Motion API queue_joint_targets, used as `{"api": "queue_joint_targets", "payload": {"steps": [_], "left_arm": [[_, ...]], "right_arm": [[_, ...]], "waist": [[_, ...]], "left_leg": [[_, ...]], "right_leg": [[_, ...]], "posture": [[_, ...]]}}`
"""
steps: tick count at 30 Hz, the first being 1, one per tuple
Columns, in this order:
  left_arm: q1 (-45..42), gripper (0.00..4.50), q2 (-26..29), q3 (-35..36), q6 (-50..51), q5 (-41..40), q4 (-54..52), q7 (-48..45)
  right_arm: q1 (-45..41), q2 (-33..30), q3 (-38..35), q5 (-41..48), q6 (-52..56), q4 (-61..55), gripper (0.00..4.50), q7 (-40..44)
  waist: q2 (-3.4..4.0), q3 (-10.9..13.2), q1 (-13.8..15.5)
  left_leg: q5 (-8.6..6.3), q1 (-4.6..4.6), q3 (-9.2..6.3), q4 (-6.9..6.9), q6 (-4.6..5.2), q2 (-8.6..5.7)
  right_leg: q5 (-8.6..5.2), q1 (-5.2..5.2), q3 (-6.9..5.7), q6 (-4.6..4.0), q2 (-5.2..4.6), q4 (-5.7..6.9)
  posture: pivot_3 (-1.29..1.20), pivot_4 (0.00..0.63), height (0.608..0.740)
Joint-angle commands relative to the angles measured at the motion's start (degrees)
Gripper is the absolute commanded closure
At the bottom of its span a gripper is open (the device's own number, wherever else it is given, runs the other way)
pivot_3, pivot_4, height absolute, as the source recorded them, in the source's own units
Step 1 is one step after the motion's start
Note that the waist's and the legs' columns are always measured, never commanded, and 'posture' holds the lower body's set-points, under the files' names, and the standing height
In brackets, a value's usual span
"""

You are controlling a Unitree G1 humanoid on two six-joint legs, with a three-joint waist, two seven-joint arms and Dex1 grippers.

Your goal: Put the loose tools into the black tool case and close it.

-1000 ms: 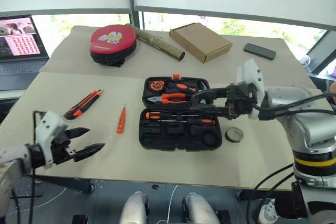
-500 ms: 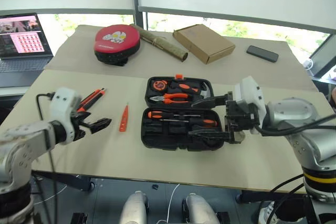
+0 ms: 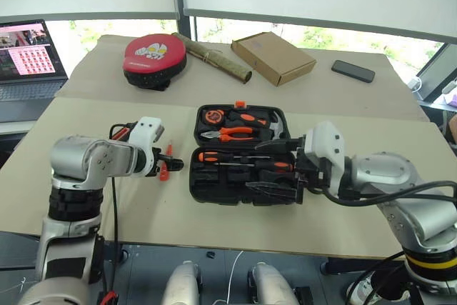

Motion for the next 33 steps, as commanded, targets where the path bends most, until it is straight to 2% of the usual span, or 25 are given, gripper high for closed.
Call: {"api": "queue_joint_targets", "payload": {"steps": [1, 2, 6, 12, 15, 18, 19, 21, 24, 30, 33], "left_arm": [[1.1, 0.52, -1.2, -2.8, 0.6, -0.2, 4.6, 0.7], [1.2, 0.68, -1.2, -3.2, 0.6, -0.5, 5.3, 0.6], [1.1, 1.9, -0.6, -4.7, 0.6, 0.5, 6.1, 0.3], [0.1, 4.06, -0.9, -3.7, 0.6, 2.8, 7.9, 0.2], [0.3, 4.09, 0.0, -2.5, 0.1, 4.0, 8.0, -1.1], [0.7, 4.09, 7.8, -5.7, -8.7, 5.9, 8.3, -8.2], [0.8, 4.09, 11.2, -8.5, -13.7, 7.1, 7.9, -12.6], [0.4, 4.09, 19.4, -13.3, -31.8, 10.5, 6.5, -29.1], [-2.9, 4.09, 24.4, -15.6, -49.0, 12.2, 8.1, -47.1], [-10.8, 4.09, 21.6, -19.3, -65.9, 14.9, 10.9, -67.9], [-15.3, 4.09, 14.1, -24.3, -67.7, 17.7, 10.7, -71.1]], "right_arm": [[0.6, 0.7, -0.9, 0.6, -1.4, -2.6, 0.0, -1.7], [0.7, 0.9, -1.0, 0.8, -1.2, -2.9, 0.0, -2.1], [1.4, 1.4, -1.8, 2.2, -0.9, -4.1, 0.0, -3.3], [2.0, 1.1, -2.7, 3.5, -0.5, -5.1, 0.0, -4.3], [2.4, 0.5, -3.3, 4.3, -0.5, -5.3, 0.0, -4.3], [3.1, -0.9, -4.6, 5.2, -0.2, -5.0, 0.0, -3.7], [3.4, -1.4, -5.0, 5.5, 0.0, -4.8, 0.0, -3.6], [4.6, -3.0, -6.7, 6.7, 0.8, -4.9, 0.0, -2.9], [6.8, -5.7, -9.1, 8.6, 1.9, -5.2, 0.0, -1.9], [10.0, -9.6, -12.3, 10.4, 3.0, -4.9, 0.0, -1.0], [11.4, -9.5, -12.8, 9.8, 2.7, -5.2, 0.0, -2.6]], "waist": [[0.04, 0.0, 0.2], [0.04, 0.0, 0.2], [0.07, 0.0, 0.2], [0.08, 0.0, 0.3], [0.08, 0.0, 0.3], [0.08, 0.0, 0.1], [0.07, 0.0, -0.1], [0.01, 0.0, -0.7], [-0.06, 0.1, -0.5], [-0.05, 0.1, 1.3], [-0.06, 0.1, 1.5]], "left_leg": [[0.0, 0.02, 0.0, 0.0, 0.0, 0.0], [0.0, 0.1, 0.01, 0.0, 0.0, -0.01], [0.0, 0.31, 0.02, -0.01, 0.0, -0.04], [-0.01, 0.37, 0.01, -0.03, 0.0, -0.09], [-0.01, 0.43, 0.01, -0.05, 0.0, -0.09], [-0.01, 0.45, 0.02, -0.06, 0.0, -0.09], [-0.01, 0.46, 0.01, -0.09, 0.0, -0.08], [-0.01, 0.42, 0.04, -0.14, -0.01, -0.03], [0.06, -0.09, 0.07, -0.22, -0.12, 0.12], [-0.01, -0.5, 0.12, -0.11, 0.02, 0.04], [-0.02, -0.58, 0.09, -0.08, 0.06, 0.01]], "right_leg": [[0.0, 0.02, 0.0, 0.0, 0.0, 0.01], [0.0, 0.08, 0.0, 0.0, 0.0, 0.0], [-0.03, 0.34, 0.01, 0.04, -0.03, -0.04], [-0.04, 0.44, 0.0, 0.06, -0.08, -0.09], [-0.05, 0.5, 0.0, 0.07, -0.09, -0.11], [-0.05, 0.52, -0.01, 0.06, -0.09, -0.13], [-0.05, 0.51, -0.01, 0.06, -0.08, -0.14], [-0.08, 0.39, -0.02, -0.03, -0.06, -0.12], [-0.09, -0.18, -0.02, -0.22, 0.06, -0.09], [-0.03, -0.22, -0.19, -0.07, -0.03, -0.52], [0.02, -0.2, -0.18, 0.06, -0.03, -0.59]], "posture": [[0.0, 0.15, 0.74], [0.0, 0.15, 0.74], [0.0, 0.15, 0.74], [0.0, 0.15, 0.74], [0.0, 0.15, 0.74], [0.0, 0.15, 0.74], [0.0, 0.15, 0.74], [0.0, 0.15, 0.74], [0.0, 0.15, 0.74], [0.0, 0.15, 0.74], [0.0, 0.15, 0.74]]}}
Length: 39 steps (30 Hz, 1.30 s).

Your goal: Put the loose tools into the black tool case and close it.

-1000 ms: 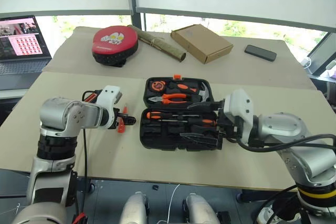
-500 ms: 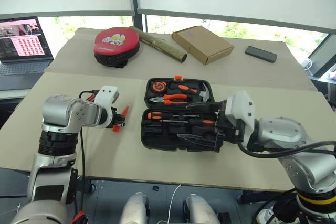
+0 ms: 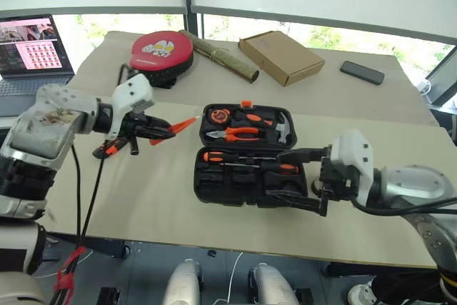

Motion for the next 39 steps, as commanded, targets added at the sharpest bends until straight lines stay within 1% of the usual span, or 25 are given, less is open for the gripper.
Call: {"api": "queue_joint_targets", "payload": {"steps": [1, 3, 7, 8, 10, 13, 19, 24, 31, 33, 34, 35, 37, 38, 39], "left_arm": [[-5.3, 4.09, -7.1, -6.2, -1.5, 3.9, -0.7, -4.4], [-6.3, 4.09, -8.9, -9.2, -1.1, 6.7, -0.1, -6.0], [-6.8, 4.09, -10.6, -12.8, -1.8, 11.1, 0.3, -7.7], [-7.3, 4.09, -12.0, -14.3, 1.3, 12.9, 1.0, -6.4], [-8.0, 4.09, -14.2, -16.4, 3.6, 16.4, 2.9, -4.2], [-9.0, 4.09, -15.8, -18.4, 6.6, 20.1, 5.2, -3.6], [-9.3, 4.09, -19.5, -19.2, 11.9, 21.1, 7.6, -4.7], [-9.2, 4.09, -21.1, -19.8, 12.3, 22.0, 9.1, -5.9], [-9.0, 4.09, -21.7, -20.9, 9.7, 24.5, 11.6, -6.4], [-8.9, 3.09, -21.4, -20.3, 9.4, 23.9, 11.0, -7.5], [-9.0, 2.97, -21.3, -19.7, 10.2, 23.4, 10.4, -8.0], [-9.1, 2.54, -20.8, -18.4, 11.0, 22.3, 9.5, -8.6], [-9.6, 1.9, -20.0, -16.1, 12.1, 20.6, 8.3, -9.5], [-9.9, 1.45, -19.4, -14.8, 13.1, 19.6, 7.7, -9.8], [-10.0, 1.45, -18.9, -14.0, 13.9, 18.9, 7.2, -9.9]], "right_arm": [[1.0, 0.1, -2.3, 0.3, -0.4, -1.8, 0.0, -1.9], [1.2, 0.4, -2.1, 0.6, -0.3, -2.4, 0.0, -3.0], [1.8, 0.3, -2.1, 0.9, -0.4, -3.0, 0.0, -4.1], [2.2, 0.3, -2.4, 0.7, -0.4, -3.1, 0.0, -4.6], [2.9, 0.3, -2.9, 0.6, -0.4, -3.5, 0.0, -5.3], [4.3, 0.2, -3.6, 1.1, -0.5, -4.6, 0.0, -6.1], [5.4, 0.1, -3.6, 1.1, -0.8, -5.1, 0.0, -6.9], [4.9, 0.2, -3.3, 1.3, -0.8, -4.8, 0.0, -7.4], [4.4, 0.9, -2.4, 0.8, -1.2, -4.3, 0.0, -8.2], [4.3, 1.2, -2.1, 0.7, -1.2, -4.3, 0.0, -8.4], [4.3, 1.3, -2.0, 0.5, -1.3, -4.3, 0.0, -8.4], [4.3, 1.4, -1.8, 0.4, -1.3, -4.2, 0.0, -8.5], [4.3, 1.7, -1.6, 0.4, -1.3, -4.2, 0.0, -8.5], [4.4, 1.7, -1.6, 0.4, -1.3, -4.2, 0.0, -8.5], [4.7, 1.7, -1.7, 0.4, -1.4, -4.3, 0.0, -8.4]], "waist": [[-0.01, 0.0, 0.2], [-0.01, 0.0, 0.1], [0.01, 0.0, -1.4], [0.01, 0.0, -1.5], [0.01, 0.0, -1.4], [0.0, 0.0, -1.2], [0.01, 0.0, -1.2], [0.01, 0.0, -1.4], [0.02, 0.0, -1.4], [0.02, 0.0, -1.4], [0.02, 0.0, -1.4], [0.02, 0.0, -1.5], [0.02, 0.0, -1.6], [0.02, 0.0, -1.6], [0.02, 0.0, -1.6]], "left_leg": [[0.0, -0.03, -0.04, 0.04, 0.0, 0.0], [-0.01, -0.1, -0.07, 0.13, 0.04, -0.03], [-0.04, -0.1, -0.1, 0.14, 0.08, 0.01], [-0.04, -0.1, -0.14, 0.14, 0.08, 0.02], [-0.03, -0.09, -0.2, 0.14, 0.08, 0.0], [-0.03, -0.1, -0.2, 0.24, 0.08, -0.04], [-0.04, -0.1, -0.23, 0.25, 0.09, -0.03], [-0.04, -0.1, -0.25, 0.26, 0.09, -0.03], [-0.04, -0.09, -0.26, 0.26, 0.1, -0.03], [-0.04, -0.08, -0.26, 0.26, 0.09, -0.03], [-0.04, -0.08, -0.26, 0.26, 0.1, -0.03], [-0.04, -0.09, -0.26, 0.26, 0.09, -0.03], [-0.04, -0.09, -0.26, 0.27, 0.09, -0.03], [-0.04, -0.1, -0.27, 0.27, 0.09, -0.02], [-0.04, -0.1, -0.27, 0.27, 0.09, -0.02]], "right_leg": [[0.0, 0.01, -0.02, 0.02, 0.01, 0.0], [0.01, -0.01, -0.01, 0.07, 0.01, 0.0], [0.01, -0.06, 0.1, 0.09, 0.12, 0.03], [0.01, -0.06, 0.1, 0.08, 0.14, 0.07], [0.0, -0.04, 0.07, 0.09, 0.14, 0.11], [-0.01, -0.01, 0.07, 0.13, 0.1, 0.12], [-0.01, -0.02, 0.07, 0.13, 0.1, 0.15], [-0.01, -0.03, 0.08, 0.13, 0.11, 0.17], [-0.01, 0.0, 0.07, 0.13, 0.1, 0.17], [-0.01, 0.0, 0.08, 0.13, 0.11, 0.18], [-0.01, 0.0, 0.08, 0.13, 0.11, 0.18], [-0.01, -0.01, 0.08, 0.13, 0.11, 0.2], [-0.01, -0.02, 0.08, 0.13, 0.11, 0.21], [-0.01, -0.03, 0.07, 0.13, 0.11, 0.22], [-0.01, -0.03, 0.08, 0.13, 0.11, 0.22]], "posture": [[0.0, 0.15, 0.74], [0.0, 0.15, 0.74], [0.0, 0.15, 0.74], [0.0, 0.15, 0.74], [0.0, 0.15, 0.74], [0.0, 0.15, 0.74], [0.0, 0.15, 0.74], [0.0, 0.15, 0.74], [0.0, 0.15, 0.74], [0.0, 0.15, 0.74], [0.0, 0.15, 0.74], [0.0, 0.15, 0.74], [0.0, 0.15, 0.74], [0.0, 0.15, 0.74], [0.0, 0.15, 0.74]]}}
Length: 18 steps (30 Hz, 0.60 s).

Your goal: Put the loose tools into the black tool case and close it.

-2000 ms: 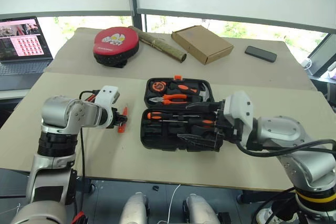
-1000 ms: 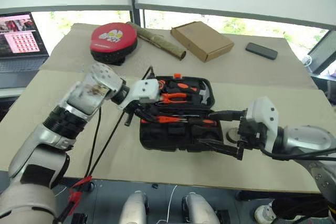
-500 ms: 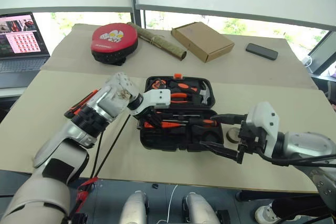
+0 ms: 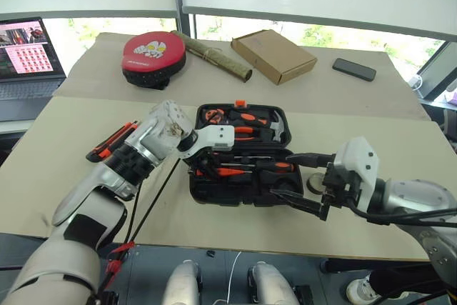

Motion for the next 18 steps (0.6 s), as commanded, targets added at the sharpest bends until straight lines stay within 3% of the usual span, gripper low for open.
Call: {"api": "queue_joint_targets", "payload": {"steps": [1, 4, 7, 13, 18], "left_arm": [[-1.0, 1.45, 2.6, 6.6, 2.5, -4.0, -3.4, -0.9], [1.7, 1.45, 4.2, 15.5, -1.0, -10.0, -5.7, -0.2], [7.4, 2.21, 3.9, 20.8, -5.4, -13.3, -6.9, 2.1], [17.3, 4.49, -0.5, 24.0, -18.0, -13.5, -4.9, 8.5], [18.9, 4.49, -3.8, 24.1, -21.5, -11.9, -1.4, 14.1]], "right_arm": [[-0.2, 0.1, -0.8, -0.1, -1.3, -1.0, 0.0, -0.3], [0.3, -0.2, -1.2, -0.1, -1.3, -0.9, 0.0, 0.1], [0.8, -0.4, -1.7, -0.1, -1.3, -0.7, 0.0, 0.4], [0.4, -0.9, -1.9, 0.3, -0.8, -0.2, 0.0, 0.8], [-0.2, -0.9, -2.0, 0.8, -0.3, 0.3, 0.0, 0.7]], "waist": [[0.0, 0.0, -0.1], [0.01, 0.0, -0.1], [0.04, 0.0, -0.1], [0.05, 0.0, 0.4], [0.05, 0.0, 1.0]], "left_leg": [[0.0, 0.0, 0.0, 0.0, 0.0, 0.0], [0.0, 0.0, -0.02, 0.01, 0.0, 0.01], [0.0, 0.01, -0.03, 0.02, 0.0, 0.04], [0.0, 0.03, 0.01, 0.2, 0.0, 0.03], [-0.04, -0.04, 0.01, 0.51, 0.06, 0.03]], "right_leg": [[0.0, 0.0, 0.0, 0.0, 0.0, 0.0], [0.0, 0.0, 0.0, 0.0, 0.0, 0.02], [0.0, 0.0, -0.01, 0.0, -0.01, 0.03], [0.0, 0.08, -0.04, 0.0, -0.04, 0.14], [0.01, 0.1, -0.05, 0.03, -0.05, 0.3]], "posture": [[0.0, 0.15, 0.74], [0.0, 0.15, 0.74], [0.0, 0.15, 0.74], [0.0, 0.15, 0.74], [0.0, 0.15, 0.74]]}}
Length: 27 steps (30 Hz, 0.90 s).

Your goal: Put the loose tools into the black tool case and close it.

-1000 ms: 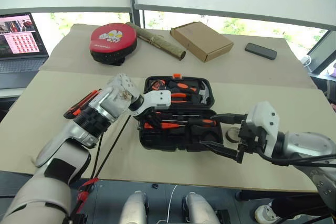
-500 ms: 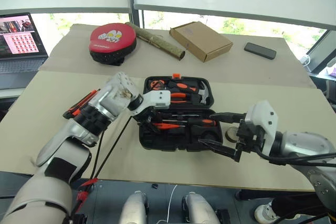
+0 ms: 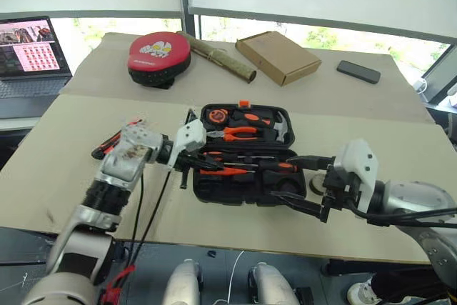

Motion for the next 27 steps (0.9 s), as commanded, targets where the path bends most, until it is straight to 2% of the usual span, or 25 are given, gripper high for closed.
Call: {"api": "queue_joint_targets", "payload": {"steps": [1, 14, 27], "left_arm": [[-0.3, 4.49, -0.3, 0.1, -2.6, 1.1, 0.7, 2.5], [2.1, 4.49, -1.3, -3.6, -9.5, 4.2, 5.6, 2.1], [3.8, 4.49, -1.8, -3.8, -10.8, 5.4, 8.7, 3.0]], "right_arm": [[-0.8, -0.5, -1.8, 0.8, -0.2, -0.4, 0.0, -0.1], [-1.7, 0.3, -0.8, 1.0, 0.0, 0.5, 0.0, -0.9], [-2.7, 0.5, -0.2, 0.9, 0.0, 1.3, 0.0, -0.9]], "waist": [[0.0, 0.0, 0.0], [0.01, 0.0, 0.0], [0.17, -0.2, 0.2]], "left_leg": [[0.0, 0.0, 0.0, 0.02, 0.0, 0.01], [0.0, 0.01, 0.0, 0.05, 0.0, 0.01], [0.0, 0.14, 0.0, 0.08, 0.0, 0.0]], "right_leg": [[0.0, 0.0, 0.0, 0.0, 0.01, 0.02], [0.0, 0.02, 0.0, 0.0, 0.01, 0.05], [0.02, 0.17, 0.0, 0.02, 0.0, 0.06]], "posture": [[0.0, 0.15, 0.74], [0.0, 0.15, 0.74], [0.0, 0.15, 0.74]]}}
